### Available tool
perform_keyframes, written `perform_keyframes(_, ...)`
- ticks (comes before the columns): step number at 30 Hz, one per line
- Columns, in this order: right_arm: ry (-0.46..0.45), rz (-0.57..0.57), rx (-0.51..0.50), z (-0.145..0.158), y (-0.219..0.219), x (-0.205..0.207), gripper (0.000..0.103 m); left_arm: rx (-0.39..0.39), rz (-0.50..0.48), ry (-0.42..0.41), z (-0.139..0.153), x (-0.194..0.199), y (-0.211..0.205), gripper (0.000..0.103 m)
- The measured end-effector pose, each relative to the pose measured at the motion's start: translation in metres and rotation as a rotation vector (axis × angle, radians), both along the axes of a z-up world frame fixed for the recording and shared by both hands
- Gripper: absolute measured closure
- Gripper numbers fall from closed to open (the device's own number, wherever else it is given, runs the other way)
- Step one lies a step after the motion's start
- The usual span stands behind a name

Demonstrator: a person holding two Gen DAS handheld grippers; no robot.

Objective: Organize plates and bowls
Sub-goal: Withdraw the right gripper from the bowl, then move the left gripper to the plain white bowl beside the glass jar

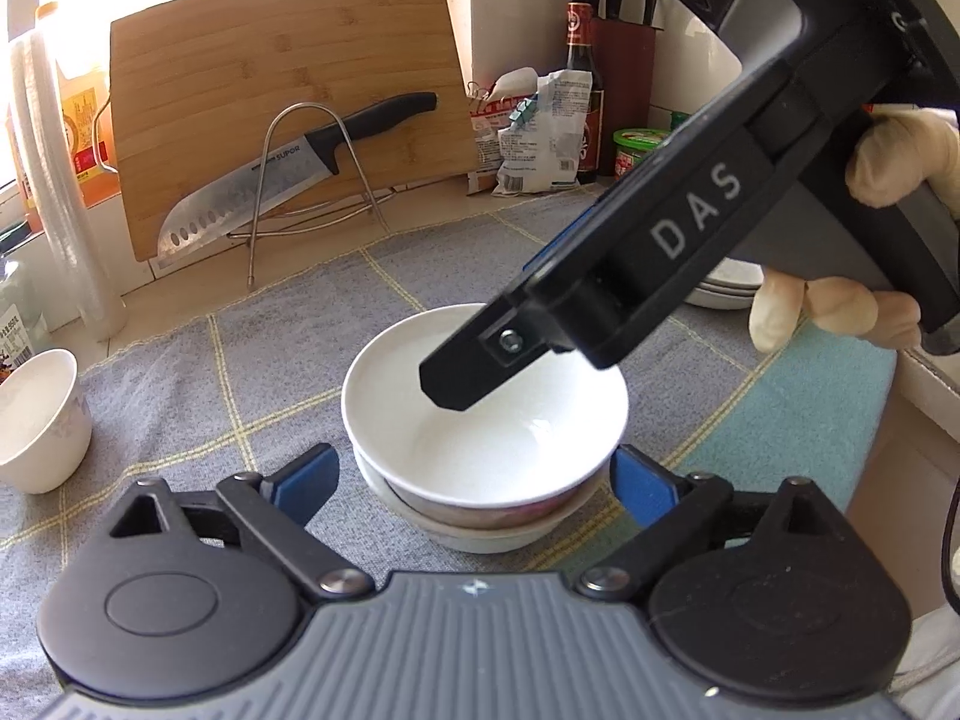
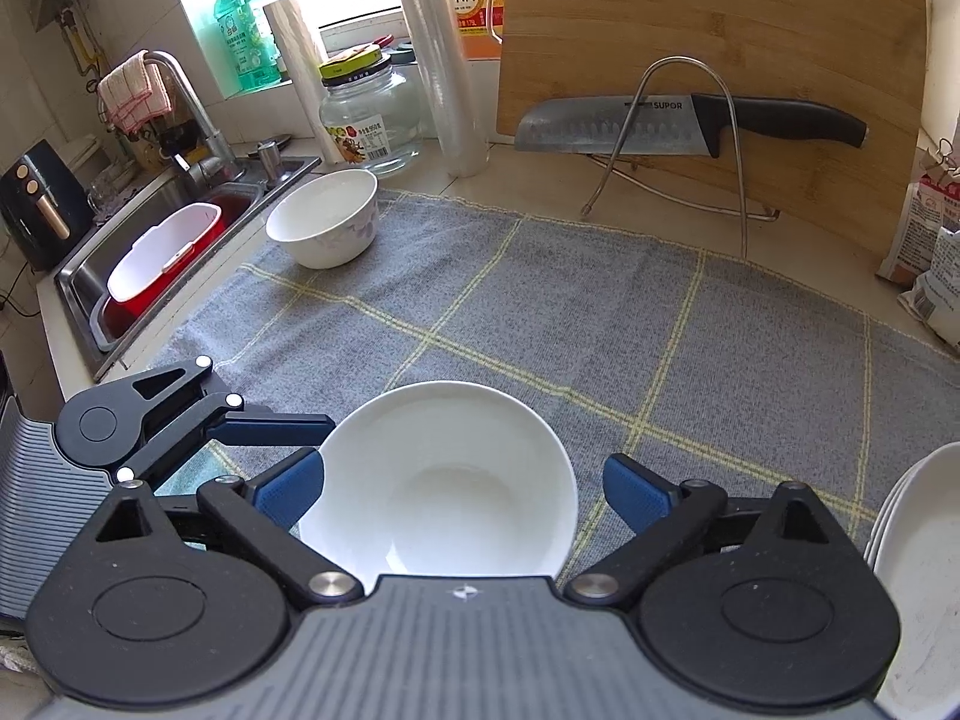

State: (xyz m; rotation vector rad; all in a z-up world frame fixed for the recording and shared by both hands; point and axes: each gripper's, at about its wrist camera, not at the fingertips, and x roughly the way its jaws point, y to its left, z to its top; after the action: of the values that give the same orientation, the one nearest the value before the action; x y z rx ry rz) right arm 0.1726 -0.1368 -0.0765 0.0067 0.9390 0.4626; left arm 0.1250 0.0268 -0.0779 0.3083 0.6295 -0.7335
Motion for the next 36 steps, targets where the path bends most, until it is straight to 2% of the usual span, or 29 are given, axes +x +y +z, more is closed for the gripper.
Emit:
perform_keyframes(14, -0.014, -0.015, -0.024, -0.002, 0.010, 0.002, 0.000, -0.016, 0.002, -0.014, 0.004, -0.003, 0.018, 0.006)
perform_keyframes(23, -0.054, -0.090, -0.050, 0.005, 0.022, -0.005, 0.000, -0.058, 0.022, -0.034, 0.014, 0.000, 0.048, 0.006)
perform_keyframes(28, -0.118, -0.097, -0.086, 0.011, 0.030, -0.007, 0.000, -0.065, 0.174, -0.071, 0.017, 0.006, 0.067, 0.006)
perform_keyframes(33, -0.212, -0.024, -0.129, 0.021, 0.044, -0.005, 0.000, -0.045, 0.378, -0.084, 0.024, 0.017, 0.091, 0.006)
perform_keyframes(36, -0.260, 0.034, -0.126, 0.027, 0.054, -0.005, 0.000, -0.033, 0.452, -0.081, 0.030, 0.028, 0.106, 0.006)
